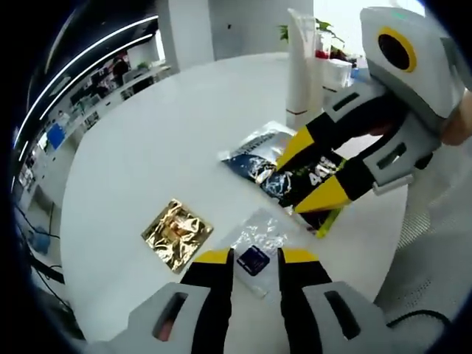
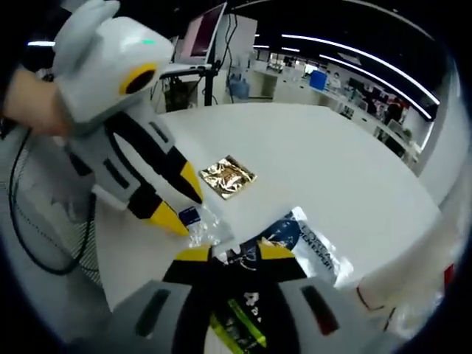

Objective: Arrange the skincare products in the storage area until every visible bottle or jar stands upright without overlapping.

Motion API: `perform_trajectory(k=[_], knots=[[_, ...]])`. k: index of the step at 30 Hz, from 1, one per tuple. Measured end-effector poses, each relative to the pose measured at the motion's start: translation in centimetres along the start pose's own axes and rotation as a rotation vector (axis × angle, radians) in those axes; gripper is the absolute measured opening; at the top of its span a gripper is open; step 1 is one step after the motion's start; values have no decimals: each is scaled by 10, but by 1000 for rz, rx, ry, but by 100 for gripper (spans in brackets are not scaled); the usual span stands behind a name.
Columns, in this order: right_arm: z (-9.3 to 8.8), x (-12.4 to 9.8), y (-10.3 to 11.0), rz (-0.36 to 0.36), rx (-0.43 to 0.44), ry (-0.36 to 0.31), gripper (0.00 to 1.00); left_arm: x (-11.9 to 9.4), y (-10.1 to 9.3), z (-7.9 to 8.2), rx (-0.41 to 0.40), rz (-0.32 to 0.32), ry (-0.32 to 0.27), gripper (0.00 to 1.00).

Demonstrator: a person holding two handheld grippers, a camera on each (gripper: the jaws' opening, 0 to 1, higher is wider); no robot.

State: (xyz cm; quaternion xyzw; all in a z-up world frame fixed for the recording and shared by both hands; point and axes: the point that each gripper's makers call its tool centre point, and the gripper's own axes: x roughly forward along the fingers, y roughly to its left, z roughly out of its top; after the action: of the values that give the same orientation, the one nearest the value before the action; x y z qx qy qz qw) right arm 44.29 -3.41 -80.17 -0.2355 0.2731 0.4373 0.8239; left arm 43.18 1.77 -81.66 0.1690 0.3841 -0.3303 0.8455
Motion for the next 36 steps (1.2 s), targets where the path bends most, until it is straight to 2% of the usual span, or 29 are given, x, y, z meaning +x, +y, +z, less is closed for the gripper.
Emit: perform_trajectory(k=[7, 12, 21, 24, 29, 36], knots=[[-1, -18, 4, 7, 19, -24, 30, -11, -1, 8, 4, -1, -23, 26], [-6, -35, 7, 16, 57, -51, 39, -18, 1, 9, -11, -1, -38, 33], [-31, -74, 12, 7, 142, -48, 50, -39, -1, 4, -68, -10, -62, 47], [-39, -90, 8, -23, 183, -52, 52, -46, -3, 1, -108, -13, -79, 52], [-43, -114, -6, -88, 235, -77, 54, -54, -5, -3, -144, -11, -92, 60], [-48, -141, -25, -149, 284, -111, 59, -62, -3, -2, -177, 4, -110, 65]])
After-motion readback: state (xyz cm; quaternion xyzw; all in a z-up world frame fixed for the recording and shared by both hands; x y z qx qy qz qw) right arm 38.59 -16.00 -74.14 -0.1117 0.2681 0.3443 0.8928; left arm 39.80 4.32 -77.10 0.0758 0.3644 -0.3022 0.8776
